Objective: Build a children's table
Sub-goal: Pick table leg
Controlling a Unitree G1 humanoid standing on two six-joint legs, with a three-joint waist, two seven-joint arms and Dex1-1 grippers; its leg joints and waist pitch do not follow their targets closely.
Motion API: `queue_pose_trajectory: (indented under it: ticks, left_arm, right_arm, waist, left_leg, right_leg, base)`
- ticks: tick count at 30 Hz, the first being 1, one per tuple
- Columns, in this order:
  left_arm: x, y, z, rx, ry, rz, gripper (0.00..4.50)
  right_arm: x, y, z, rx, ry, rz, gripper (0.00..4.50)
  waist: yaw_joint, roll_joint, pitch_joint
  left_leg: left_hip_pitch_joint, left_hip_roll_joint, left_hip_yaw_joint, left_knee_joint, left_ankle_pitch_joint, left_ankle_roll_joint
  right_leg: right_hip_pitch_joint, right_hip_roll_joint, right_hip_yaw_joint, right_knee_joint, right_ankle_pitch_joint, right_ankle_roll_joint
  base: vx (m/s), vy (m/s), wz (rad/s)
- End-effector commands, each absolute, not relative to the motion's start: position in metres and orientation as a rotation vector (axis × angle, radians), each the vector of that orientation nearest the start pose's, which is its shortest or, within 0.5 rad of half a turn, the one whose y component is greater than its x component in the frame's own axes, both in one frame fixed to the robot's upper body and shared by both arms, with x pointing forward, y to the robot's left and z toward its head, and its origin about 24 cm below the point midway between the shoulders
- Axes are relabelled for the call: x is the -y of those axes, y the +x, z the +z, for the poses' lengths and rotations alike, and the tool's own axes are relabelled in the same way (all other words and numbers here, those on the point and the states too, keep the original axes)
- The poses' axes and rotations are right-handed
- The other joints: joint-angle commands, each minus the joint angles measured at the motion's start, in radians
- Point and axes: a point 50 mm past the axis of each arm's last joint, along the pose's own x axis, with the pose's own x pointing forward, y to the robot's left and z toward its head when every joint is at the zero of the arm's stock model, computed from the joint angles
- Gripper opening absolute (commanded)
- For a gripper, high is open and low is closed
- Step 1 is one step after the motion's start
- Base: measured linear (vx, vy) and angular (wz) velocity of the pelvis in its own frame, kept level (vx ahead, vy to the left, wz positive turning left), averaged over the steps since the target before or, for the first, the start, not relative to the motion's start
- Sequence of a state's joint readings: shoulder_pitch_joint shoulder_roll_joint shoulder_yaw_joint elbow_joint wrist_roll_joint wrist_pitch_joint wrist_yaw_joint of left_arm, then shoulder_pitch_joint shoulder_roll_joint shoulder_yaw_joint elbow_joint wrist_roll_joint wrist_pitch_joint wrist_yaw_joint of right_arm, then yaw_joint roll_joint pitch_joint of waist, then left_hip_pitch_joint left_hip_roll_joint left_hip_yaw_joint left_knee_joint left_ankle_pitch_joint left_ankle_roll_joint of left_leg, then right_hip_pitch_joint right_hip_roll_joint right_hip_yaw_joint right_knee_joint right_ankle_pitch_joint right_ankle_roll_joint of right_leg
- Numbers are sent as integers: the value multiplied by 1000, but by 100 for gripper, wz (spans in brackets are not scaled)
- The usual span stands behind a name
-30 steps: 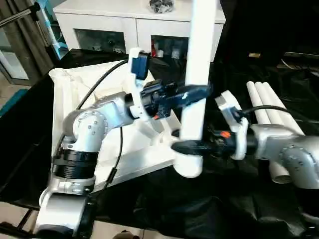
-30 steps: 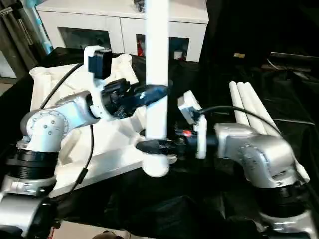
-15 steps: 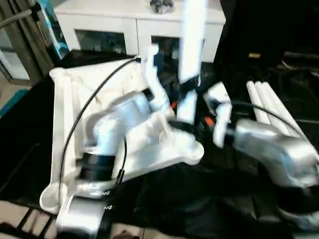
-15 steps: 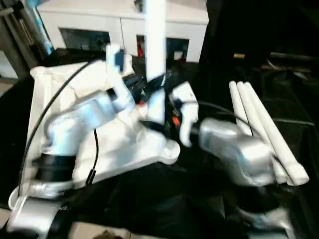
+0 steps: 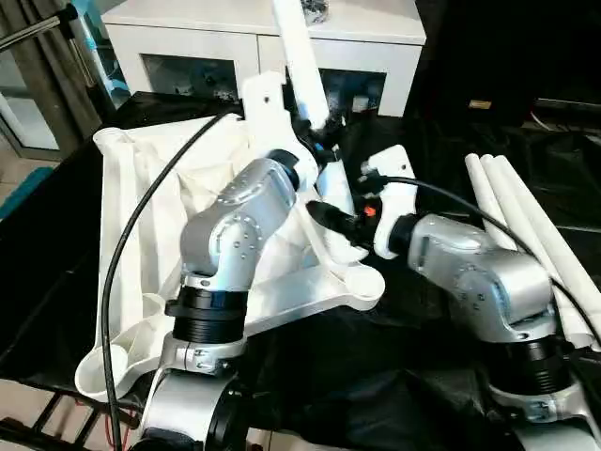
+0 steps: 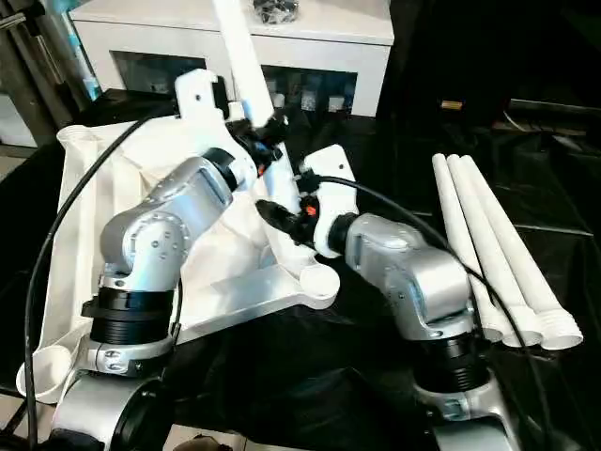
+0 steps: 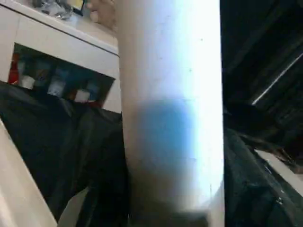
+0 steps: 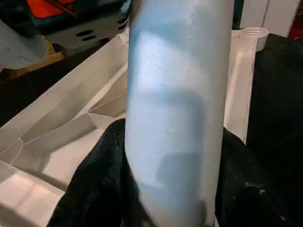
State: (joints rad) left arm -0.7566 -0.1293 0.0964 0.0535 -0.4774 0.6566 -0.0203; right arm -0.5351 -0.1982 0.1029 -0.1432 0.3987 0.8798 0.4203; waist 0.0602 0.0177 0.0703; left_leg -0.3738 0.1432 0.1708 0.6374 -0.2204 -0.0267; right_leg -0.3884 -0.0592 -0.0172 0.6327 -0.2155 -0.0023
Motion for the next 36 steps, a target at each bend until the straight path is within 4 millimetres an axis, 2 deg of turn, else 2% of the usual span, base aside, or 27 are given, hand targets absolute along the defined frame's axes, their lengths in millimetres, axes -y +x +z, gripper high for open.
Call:
queue_pose_trajectory:
  ticks: [1, 3, 4, 5, 6, 8, 9, 10, 12, 13, 15, 16, 17, 18, 22, 23, 27, 33, 36]
  left_arm:
    - [-42, 339, 194, -34, -471, -537, 197]
    - [-42, 337, 195, -14, -451, -628, 194]
    - [-42, 337, 195, -13, -450, -632, 192]
    - [-42, 335, 195, -13, -427, -685, 190]
    - [-42, 334, 195, -14, -412, -713, 189]
    - [-40, 330, 194, -21, -406, -786, 189]
    - [-40, 326, 195, -25, -409, -874, 188]
    - [-39, 323, 195, -25, -402, -937, 188]
    - [-39, 319, 196, -17, -401, -1019, 188]
    - [-39, 315, 197, -10, -414, -1084, 188]
    - [-39, 306, 200, 12, -421, -1234, 188]
    - [-39, 306, 200, 12, -421, -1234, 188]
    - [-39, 301, 203, 30, -452, -1307, 188]
    - [-39, 299, 205, 39, -471, -1337, 188]
    - [-39, 290, 211, 64, -535, -1459, 188]
    - [-39, 283, 214, 84, -569, -1538, 188]
    - [-39, 273, 214, 91, -601, -1656, 186]
    - [-40, 273, 213, 97, -622, -1674, 186]
    - [-42, 274, 214, 101, -626, -1669, 186]
  right_arm:
    - [79, 302, 159, -178, 97, 868, 245]
    - [86, 299, 160, -189, 127, 908, 262]
    - [86, 299, 160, -190, 129, 911, 268]
    - [91, 297, 160, -201, 138, 945, 279]
    - [93, 296, 159, -208, 142, 964, 293]
    - [101, 295, 158, -220, 167, 995, 305]
    - [110, 291, 155, -250, 182, 1066, 310]
    - [115, 286, 155, -265, 175, 1124, 321]
    - [120, 278, 153, -300, 159, 1208, 331]
    - [122, 274, 152, -318, 138, 1245, 331]
    - [126, 271, 149, -350, 93, 1276, 331]
    - [126, 271, 149, -350, 93, 1276, 331]
    - [127, 269, 150, -356, 107, 1303, 331]
    - [128, 268, 151, -358, 112, 1316, 331]
    - [129, 265, 152, -367, 111, 1359, 331]
    - [130, 263, 153, -373, 108, 1385, 304]
    - [132, 260, 156, -374, 114, 1431, 281]
    - [131, 256, 155, -382, 117, 1465, 243]
    - [130, 255, 155, -382, 118, 1467, 208]
  waist:
    - [2, -9, -82]
    - [3, -5, -82]
    - [4, -7, -81]
    - [5, 0, -82]
    - [4, -3, -82]
    - [5, -2, -82]
    - [4, -2, -83]
    - [7, -5, -83]
    - [11, -5, -82]
    - [11, -11, -83]
    - [13, -10, -83]
    - [12, -11, -82]
    - [8, -17, -80]
    - [8, -13, -80]
    - [6, -14, -78]
    - [6, -14, -79]
    - [5, -12, -79]
    - [5, -15, -78]
    - [5, -15, -79]
  left_leg:
    - [8, 70, -28, -67, 35, 69]
    - [9, 70, -28, -67, 34, 69]
    - [8, 69, -28, -69, 30, 71]
    - [9, 70, -30, -68, 33, 69]
    - [9, 69, -29, -68, 32, 70]
    - [9, 69, -28, -68, 27, 70]
    - [9, 69, -28, -67, 25, 71]
    - [10, 71, -27, -67, 22, 73]
    - [7, 70, -28, -67, 30, 81]
    - [9, 72, -26, -66, 29, 88]
    - [9, 72, -27, -66, 31, 93]
    - [9, 71, -26, -67, 28, 94]
    - [7, 73, -26, -68, 20, 94]
    - [9, 73, -25, -67, 11, 94]
    - [9, 74, -25, -68, 5, 90]
    - [10, 73, -24, -68, 4, 91]
    - [10, 74, -25, -68, 12, 99]
    - [11, 75, -24, -69, 12, 92]
    - [11, 74, -24, -68, 20, 92]
  right_leg:
    - [59, -78, 40, -56, 76, -286]
    - [59, -78, 41, -55, 78, -286]
    - [60, -78, 41, -55, 79, -282]
    - [59, -78, 40, -53, 87, -283]
    - [60, -77, 40, -55, 89, -283]
    - [61, -78, 41, -53, 98, -289]
    - [61, -78, 40, -52, 103, -294]
    - [63, -79, 40, -52, 108, -301]
    - [65, -78, 39, -49, 119, -306]
    - [64, -79, 39, -51, 116, -307]
    - [63, -82, 40, -51, 101, -311]
    - [63, -82, 40, -53, 89, -310]
    - [63, -84, 40, -53, 70, -312]
    - [62, -86, 40, -55, 51, -320]
    - [61, -82, 40, -56, 27, -319]
    - [61, -82, 40, -56, 21, -318]
    - [59, -81, 40, -56, 20, -313]
    - [58, -80, 39, -59, -11, -302]
    - [58, -80, 40, -58, -8, -296]
  base:
    - [0, 0, 0]
    - [0, 0, 0]
    - [0, 0, 0]
    - [0, 0, 0]
    - [0, 0, 0]
    - [0, 0, 0]
    - [0, 0, 0]
    - [0, 0, 0]
    - [0, 0, 0]
    - [0, 0, 0]
    - [0, 0, 0]
    - [0, 0, 0]
    - [0, 0, 0]
    - [0, 0, 0]
    - [0, 0, 0]
    - [0, 0, 0]
    - [0, 0, 0]
    - [0, 0, 0]
    - [0, 0, 0]
